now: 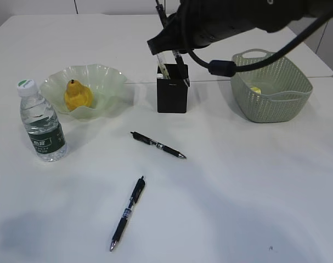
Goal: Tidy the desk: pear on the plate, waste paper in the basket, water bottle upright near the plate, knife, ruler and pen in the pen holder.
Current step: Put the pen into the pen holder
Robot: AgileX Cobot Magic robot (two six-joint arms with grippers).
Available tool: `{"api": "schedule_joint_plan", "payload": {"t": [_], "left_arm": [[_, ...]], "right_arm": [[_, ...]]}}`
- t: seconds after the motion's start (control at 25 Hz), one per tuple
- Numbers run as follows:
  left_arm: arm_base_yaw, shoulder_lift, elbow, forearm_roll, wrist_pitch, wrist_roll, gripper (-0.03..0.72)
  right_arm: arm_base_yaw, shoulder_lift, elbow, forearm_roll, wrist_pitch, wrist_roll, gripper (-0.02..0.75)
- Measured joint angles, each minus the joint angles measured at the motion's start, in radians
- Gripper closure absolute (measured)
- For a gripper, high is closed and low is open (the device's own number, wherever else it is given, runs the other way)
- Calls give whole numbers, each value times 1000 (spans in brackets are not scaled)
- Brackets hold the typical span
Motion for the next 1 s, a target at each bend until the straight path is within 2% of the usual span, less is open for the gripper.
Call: {"api": "schedule_joint_plan", "payload": {"t": [0.16, 0.32, 0.72, 0.84, 1.0], "left_arm": [[0, 0, 0, 0, -5, 0, 348], [0, 0, 0, 0, -21, 0, 351], [0, 0, 0, -1, -45, 0, 363], [0, 0, 0, -1, -42, 0, 364], [0, 0, 0, -4, -22, 0, 365]], "right_arm": [[-81, 0, 83, -2, -175, 39, 625], [-138, 4, 99, -7, -327, 50, 625], [-145, 151, 100, -17, -683, 52, 625], [-145, 176, 100, -17, -750, 52, 625], [-148, 201, 100, 53, -781, 33, 625]]}}
